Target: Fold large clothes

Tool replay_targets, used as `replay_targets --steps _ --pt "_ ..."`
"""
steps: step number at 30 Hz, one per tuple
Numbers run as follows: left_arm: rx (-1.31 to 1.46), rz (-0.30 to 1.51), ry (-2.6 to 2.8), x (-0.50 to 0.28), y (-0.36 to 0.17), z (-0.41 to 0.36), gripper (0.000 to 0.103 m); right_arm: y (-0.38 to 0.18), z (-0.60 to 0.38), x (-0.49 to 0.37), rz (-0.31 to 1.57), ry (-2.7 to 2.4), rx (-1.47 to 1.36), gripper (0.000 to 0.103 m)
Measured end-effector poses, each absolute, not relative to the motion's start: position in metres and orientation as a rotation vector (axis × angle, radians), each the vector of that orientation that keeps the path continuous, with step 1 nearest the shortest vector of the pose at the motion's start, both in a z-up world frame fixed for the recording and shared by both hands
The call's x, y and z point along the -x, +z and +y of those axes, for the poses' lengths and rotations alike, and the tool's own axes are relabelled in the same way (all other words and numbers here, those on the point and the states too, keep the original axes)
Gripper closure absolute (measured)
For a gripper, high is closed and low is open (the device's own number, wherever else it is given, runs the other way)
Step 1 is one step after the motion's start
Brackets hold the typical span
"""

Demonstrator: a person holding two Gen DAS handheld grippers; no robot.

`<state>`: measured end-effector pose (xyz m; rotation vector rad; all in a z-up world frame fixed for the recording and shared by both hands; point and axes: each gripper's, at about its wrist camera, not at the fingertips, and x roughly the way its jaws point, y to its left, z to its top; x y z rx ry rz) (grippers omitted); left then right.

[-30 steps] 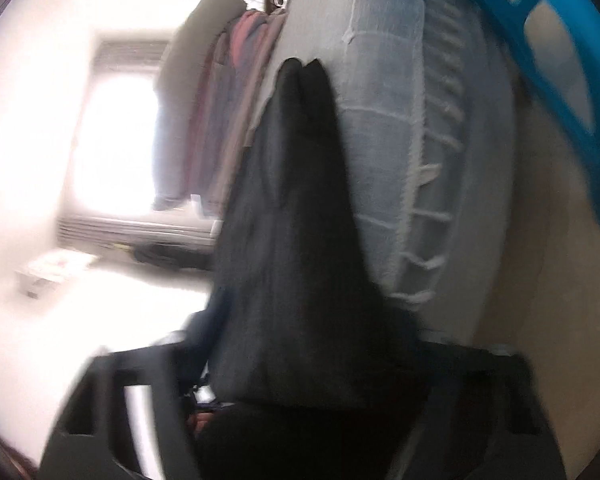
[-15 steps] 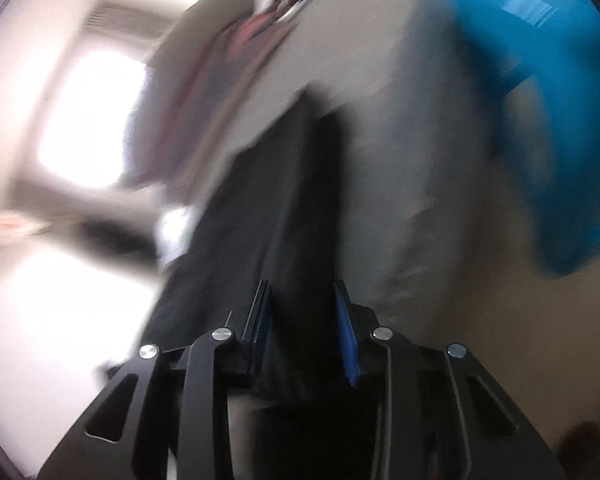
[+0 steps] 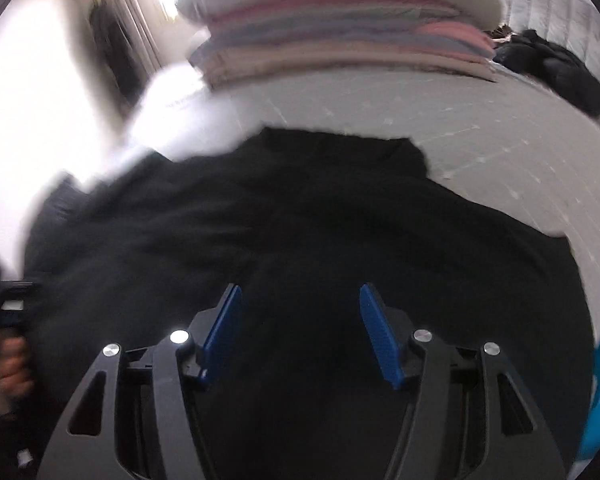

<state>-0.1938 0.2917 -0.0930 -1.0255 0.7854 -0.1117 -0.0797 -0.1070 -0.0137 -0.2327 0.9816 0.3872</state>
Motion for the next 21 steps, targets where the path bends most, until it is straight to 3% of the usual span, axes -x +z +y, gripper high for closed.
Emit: replay_targets --steps 2,6,10,12,13,15,18,21 --pt "1.034 0.772 -0.137 0.194 -0.094 0.295 0.07 -0.047 -0.104 0.056 1.041 0.365 0.187 0.037" --pt "1.03 0.783 -0.146 0.193 -0.099 0.296 0.07 -0.008 -0.102 0.071 0.922 0.364 0.114 0.037" --pt "1.071 0.8 -0.131 0.196 -0.108 0.302 0.06 0.008 -0.07 0.058 0.867 0.374 0.195 0.027" --pt "1.053 0.795 -0.119 0.196 -0.105 0.3 0.059 -0.014 -0.052 0.031 0.91 0.328 0.253 0.025" --pt "1.044 0.792 -0.12 0.196 -0.104 0.299 0.058 -0.043 -0.043 0.011 0.988 0.294 0.31 0.017" --pt "1.031 0.775 -0.122 0.196 -0.1 0.298 0.057 -0.065 -0.041 -0.008 1.026 0.303 0.287 0.013" --pt "1.029 0.783 -0.12 0.197 -0.102 0.299 0.056 -0.045 -0.045 -0.005 1.067 0.307 0.226 0.013" --pt "1.053 0.784 -0.111 0.197 -0.105 0.302 0.051 -0.004 -0.052 0.054 0.976 0.392 0.237 0.013"
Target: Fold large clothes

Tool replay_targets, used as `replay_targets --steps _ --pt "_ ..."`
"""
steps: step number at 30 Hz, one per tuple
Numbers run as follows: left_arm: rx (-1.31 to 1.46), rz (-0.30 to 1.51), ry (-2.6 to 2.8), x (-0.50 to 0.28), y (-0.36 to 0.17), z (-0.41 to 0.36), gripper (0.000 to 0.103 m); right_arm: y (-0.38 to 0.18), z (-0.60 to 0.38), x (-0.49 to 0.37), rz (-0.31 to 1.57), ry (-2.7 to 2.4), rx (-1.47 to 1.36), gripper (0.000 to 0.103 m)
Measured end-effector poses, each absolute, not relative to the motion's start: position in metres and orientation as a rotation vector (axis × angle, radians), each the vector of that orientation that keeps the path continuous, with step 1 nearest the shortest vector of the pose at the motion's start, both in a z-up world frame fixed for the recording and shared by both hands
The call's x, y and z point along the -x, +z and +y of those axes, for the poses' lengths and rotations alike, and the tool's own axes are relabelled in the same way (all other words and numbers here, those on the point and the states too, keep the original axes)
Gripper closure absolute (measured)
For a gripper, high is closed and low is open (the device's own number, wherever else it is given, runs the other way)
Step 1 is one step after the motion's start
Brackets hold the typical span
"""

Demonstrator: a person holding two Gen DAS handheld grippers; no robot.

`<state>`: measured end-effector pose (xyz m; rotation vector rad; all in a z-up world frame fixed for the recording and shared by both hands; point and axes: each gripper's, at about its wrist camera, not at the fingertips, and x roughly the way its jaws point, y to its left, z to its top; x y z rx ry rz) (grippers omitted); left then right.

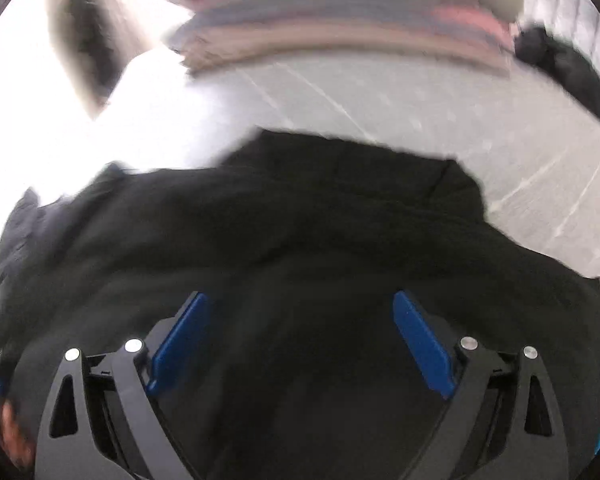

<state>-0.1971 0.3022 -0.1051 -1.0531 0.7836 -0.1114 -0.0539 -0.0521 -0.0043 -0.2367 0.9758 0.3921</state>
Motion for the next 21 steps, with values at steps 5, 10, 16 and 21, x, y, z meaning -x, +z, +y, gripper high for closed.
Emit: replay_targets --steps 5,10,16,21 --pt "1.053 0.752 -0.063 0.193 -0.102 0.301 0.044 -0.032 -0.057 0.161 1.039 0.439 0.395 0.012" --pt "1.013 0.741 -0.043 0.196 -0.099 0.298 0.044 -0.005 -0.106 0.162 1.002 0.549 0.052 0.013" --pt "1.069 0.768 -0.044 0.199 -0.108 0.307 0.039 0.061 -0.253 0.17 0.902 0.221 -0.034 0.007" --pt "1.071 0.796 -0.037 0.196 -0.108 0.298 0.035 0.02 -0.395 0.175 1.059 0.04 -0.314 0.007"
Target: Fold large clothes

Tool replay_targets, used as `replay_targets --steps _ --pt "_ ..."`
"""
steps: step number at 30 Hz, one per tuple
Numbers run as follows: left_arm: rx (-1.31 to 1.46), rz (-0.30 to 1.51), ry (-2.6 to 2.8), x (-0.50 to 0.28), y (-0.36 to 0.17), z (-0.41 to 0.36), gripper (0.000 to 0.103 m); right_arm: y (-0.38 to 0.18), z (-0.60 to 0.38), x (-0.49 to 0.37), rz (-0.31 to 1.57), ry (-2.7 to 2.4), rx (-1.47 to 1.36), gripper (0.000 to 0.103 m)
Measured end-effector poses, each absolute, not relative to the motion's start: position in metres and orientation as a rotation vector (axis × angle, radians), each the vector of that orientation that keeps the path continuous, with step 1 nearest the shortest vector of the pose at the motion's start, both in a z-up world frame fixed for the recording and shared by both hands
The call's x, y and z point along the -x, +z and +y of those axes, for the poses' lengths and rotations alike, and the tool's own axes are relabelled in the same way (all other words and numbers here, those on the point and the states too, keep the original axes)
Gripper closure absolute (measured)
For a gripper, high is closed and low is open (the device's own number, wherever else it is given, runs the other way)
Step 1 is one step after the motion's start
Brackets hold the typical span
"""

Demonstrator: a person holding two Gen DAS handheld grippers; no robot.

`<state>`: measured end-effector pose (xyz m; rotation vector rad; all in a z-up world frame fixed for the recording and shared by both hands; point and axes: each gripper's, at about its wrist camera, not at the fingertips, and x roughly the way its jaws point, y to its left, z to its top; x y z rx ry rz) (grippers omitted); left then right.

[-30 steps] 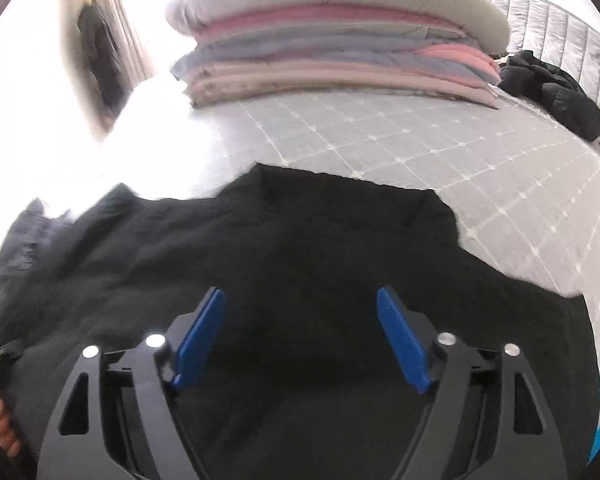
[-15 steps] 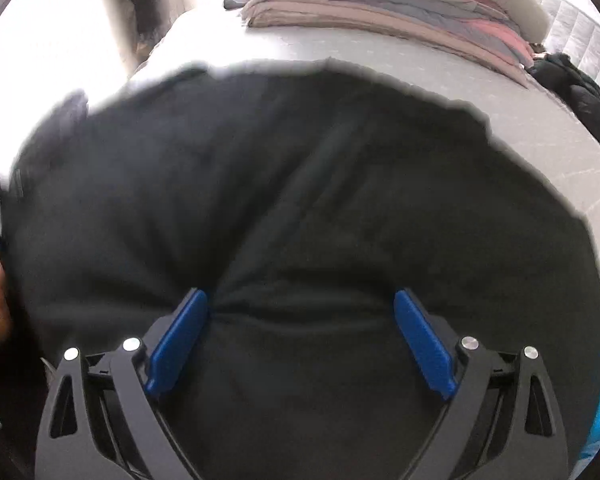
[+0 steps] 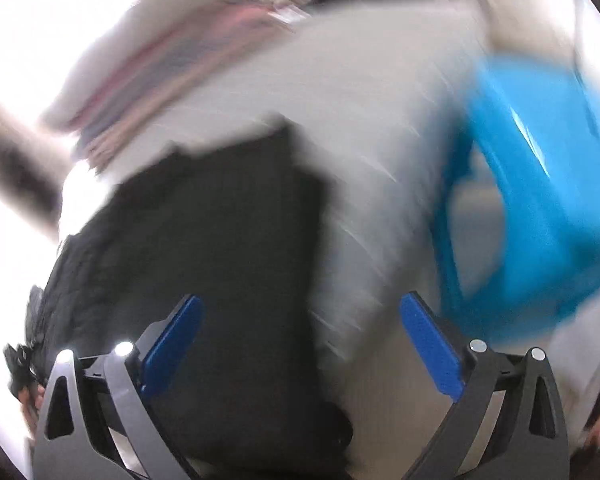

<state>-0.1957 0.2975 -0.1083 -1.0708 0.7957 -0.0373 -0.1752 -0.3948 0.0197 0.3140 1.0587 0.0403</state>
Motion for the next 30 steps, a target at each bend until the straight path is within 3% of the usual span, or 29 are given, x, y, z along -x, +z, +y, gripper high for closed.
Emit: replay_targets --steps 5,6,7,8,9,10,12,17,21,22,23,30 --pt "0.99 0.81 -0.05 0.192 -0.096 0.284 0.035 -0.057 -0.436 0.187 1.18 0.334 -0.786 0.007" --pt "0.992 0.806 -0.051 0.191 -0.094 0.285 0.045 -0.064 -0.435 0.186 1.184 0.396 -0.845 0.007" --pt "0.996 0.803 -0.043 0.191 -0.091 0.289 0.061 -0.07 -0.432 0.183 1.192 0.456 -0.88 0.008" --pt "1.007 0.795 -0.052 0.19 -0.087 0.294 0.065 -0.069 -0.43 0.18 1.185 0.506 -0.889 0.009" --pt "1.026 0.781 -0.084 0.187 -0.082 0.3 0.072 -0.066 -0.426 0.18 1.177 0.556 -0.913 0.013" --pt "1.023 0.77 -0.11 0.184 -0.073 0.303 0.076 -0.059 -0.419 0.178 1.174 0.619 -0.912 0.034" --pt "0.97 0.74 -0.137 0.18 -0.051 0.302 0.079 -0.037 -0.402 0.175 1.185 0.641 -0.808 0.039" --pt "0.955 0.671 -0.139 0.181 -0.029 0.304 0.079 0.005 -0.38 0.184 1.178 0.635 -0.649 0.038" --pt "0.987 0.805 -0.063 0.178 -0.071 0.307 0.069 0.03 -0.364 0.186 1.071 0.274 -0.351 0.037" --pt "1.01 0.817 -0.049 0.181 -0.081 0.308 0.067 0.04 -0.35 0.186 1.025 0.291 -0.309 0.029" --pt "1.039 0.814 -0.043 0.185 -0.09 0.309 0.065 0.053 -0.317 0.187 0.956 0.311 -0.22 0.019" --pt "1.066 0.768 -0.019 0.188 -0.087 0.301 0.051 0.03 -0.127 0.186 0.882 0.392 -0.007 0.018"
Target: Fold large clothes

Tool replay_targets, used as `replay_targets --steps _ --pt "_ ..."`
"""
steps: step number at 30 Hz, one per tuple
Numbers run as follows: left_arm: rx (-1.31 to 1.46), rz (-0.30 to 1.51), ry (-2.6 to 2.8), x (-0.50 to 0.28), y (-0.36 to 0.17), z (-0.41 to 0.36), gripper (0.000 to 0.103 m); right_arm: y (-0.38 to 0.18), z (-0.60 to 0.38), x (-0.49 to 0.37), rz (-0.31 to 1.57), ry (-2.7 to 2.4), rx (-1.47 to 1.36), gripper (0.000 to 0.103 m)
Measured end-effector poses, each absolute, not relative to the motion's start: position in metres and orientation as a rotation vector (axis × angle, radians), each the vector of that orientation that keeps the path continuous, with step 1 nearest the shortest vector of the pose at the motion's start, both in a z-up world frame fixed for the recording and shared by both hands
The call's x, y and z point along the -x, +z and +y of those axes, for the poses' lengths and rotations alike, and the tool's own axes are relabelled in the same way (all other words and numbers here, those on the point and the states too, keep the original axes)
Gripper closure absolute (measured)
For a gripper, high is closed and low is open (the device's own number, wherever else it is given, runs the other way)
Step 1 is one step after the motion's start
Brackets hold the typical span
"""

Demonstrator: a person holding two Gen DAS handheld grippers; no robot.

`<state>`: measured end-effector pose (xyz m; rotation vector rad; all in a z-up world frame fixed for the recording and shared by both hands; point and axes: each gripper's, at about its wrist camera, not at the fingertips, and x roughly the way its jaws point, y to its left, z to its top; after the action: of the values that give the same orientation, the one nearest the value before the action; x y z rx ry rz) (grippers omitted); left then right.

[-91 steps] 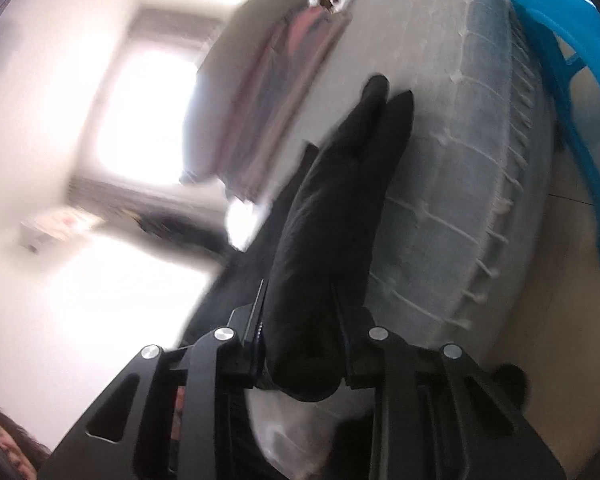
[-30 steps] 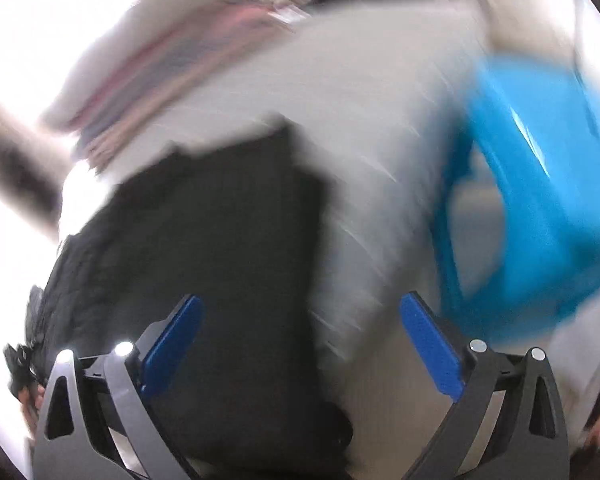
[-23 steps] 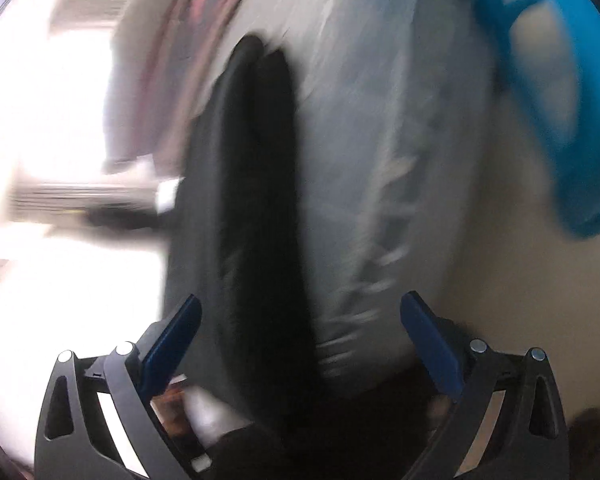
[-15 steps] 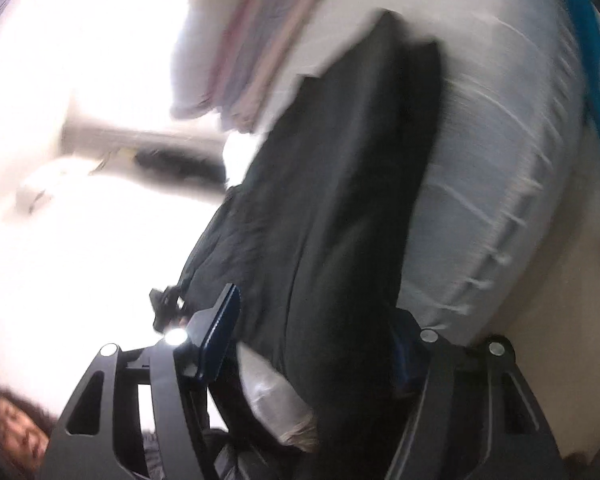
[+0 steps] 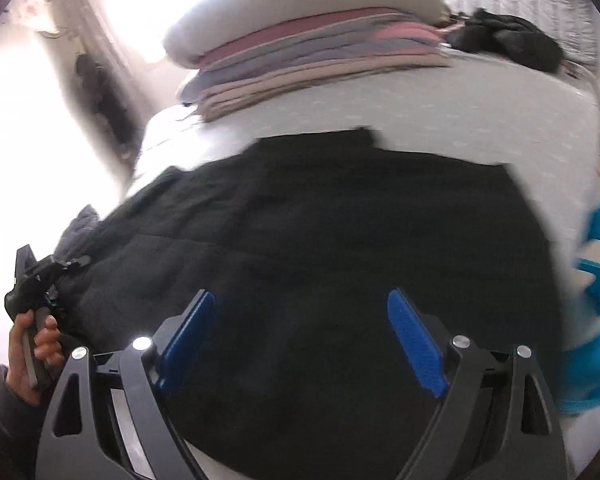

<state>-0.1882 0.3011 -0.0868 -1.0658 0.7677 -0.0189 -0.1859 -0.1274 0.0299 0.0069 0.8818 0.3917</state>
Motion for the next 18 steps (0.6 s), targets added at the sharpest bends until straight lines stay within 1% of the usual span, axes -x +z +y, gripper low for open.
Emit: replay_targets --steps 3,4,5,7,8,9,10,11,13,15,18 --pt "1.055 0.763 -0.027 0.186 -0.085 0.3 0.051 -0.004 -0.081 0.189 0.902 0.33 0.078 0.018" --pt "1.051 0.752 -0.037 0.186 -0.084 0.3 0.051 -0.028 -0.072 0.183 0.951 0.266 0.159 0.016" --pt "1.047 0.743 -0.042 0.185 -0.083 0.301 0.052 -0.047 -0.073 0.178 0.995 0.258 0.16 0.015" --pt "1.028 0.734 -0.053 0.185 -0.079 0.301 0.059 -0.036 -0.082 0.182 0.967 0.264 0.089 0.015" --pt "1.017 0.732 -0.054 0.184 -0.078 0.301 0.061 -0.027 -0.085 0.187 0.932 0.262 0.079 0.015" --pt "1.01 0.73 -0.054 0.183 -0.079 0.301 0.067 -0.013 -0.087 0.193 0.871 0.239 0.077 0.015" --pt "1.011 0.726 -0.058 0.182 -0.079 0.3 0.069 -0.004 -0.091 0.195 0.829 0.209 0.079 0.015" --pt "1.011 0.72 -0.06 0.182 -0.078 0.3 0.07 -0.006 -0.091 0.192 0.828 0.186 0.084 0.015" --pt "0.998 0.706 -0.066 0.181 -0.073 0.298 0.076 -0.05 -0.08 0.174 1.006 0.183 0.18 0.012" --pt "0.97 0.679 -0.083 0.18 -0.059 0.294 0.078 -0.06 -0.074 0.181 0.921 0.17 0.228 0.012" --pt "0.885 0.622 -0.115 0.176 -0.022 0.277 0.08 -0.057 -0.08 0.181 0.944 0.177 0.198 0.012"
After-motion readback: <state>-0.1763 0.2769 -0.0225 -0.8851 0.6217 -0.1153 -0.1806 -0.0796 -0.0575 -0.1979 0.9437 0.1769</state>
